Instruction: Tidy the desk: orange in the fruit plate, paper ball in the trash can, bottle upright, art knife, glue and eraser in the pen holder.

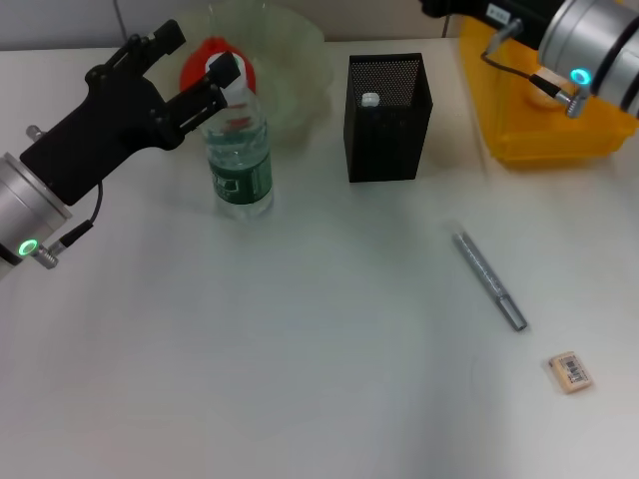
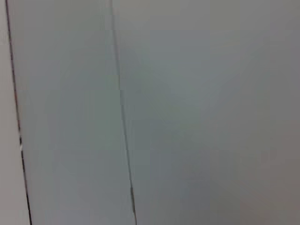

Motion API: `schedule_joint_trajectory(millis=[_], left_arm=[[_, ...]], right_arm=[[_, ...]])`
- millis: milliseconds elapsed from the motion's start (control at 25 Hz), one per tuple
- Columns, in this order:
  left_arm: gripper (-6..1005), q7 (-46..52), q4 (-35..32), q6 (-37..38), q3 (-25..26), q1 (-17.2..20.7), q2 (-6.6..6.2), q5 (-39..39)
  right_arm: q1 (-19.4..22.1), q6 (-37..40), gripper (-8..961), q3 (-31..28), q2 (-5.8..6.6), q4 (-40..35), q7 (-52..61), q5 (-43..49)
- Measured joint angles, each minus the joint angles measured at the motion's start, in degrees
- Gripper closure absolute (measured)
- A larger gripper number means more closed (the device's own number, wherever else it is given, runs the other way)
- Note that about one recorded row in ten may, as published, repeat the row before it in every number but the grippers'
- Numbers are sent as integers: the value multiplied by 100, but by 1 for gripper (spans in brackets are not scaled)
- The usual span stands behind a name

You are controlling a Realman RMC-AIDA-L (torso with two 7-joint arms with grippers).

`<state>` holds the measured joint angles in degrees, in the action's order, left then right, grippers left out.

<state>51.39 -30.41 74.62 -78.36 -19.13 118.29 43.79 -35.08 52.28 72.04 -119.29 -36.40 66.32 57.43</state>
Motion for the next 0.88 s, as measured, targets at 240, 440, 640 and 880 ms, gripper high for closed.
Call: schedule_joint_trajectory(millis=[240,440,640,880], left_arm=[[186,-6,0,19,29,41,5,-1],[186,-15,51,-1,32,10,8,2],[186,-17,129,-2,33,-117,9,24],[186,-17,145,-7,15,-197,18,36]], right_arm=[[433,1042,713,-696,119,-246,1303,89],[844,1336,680,-762,487,-1037,3488,1494],[886,2044,521,-1100,478,-2552,6194,4560],[342,3579,388,-1406,413,-3746,8316,7303]])
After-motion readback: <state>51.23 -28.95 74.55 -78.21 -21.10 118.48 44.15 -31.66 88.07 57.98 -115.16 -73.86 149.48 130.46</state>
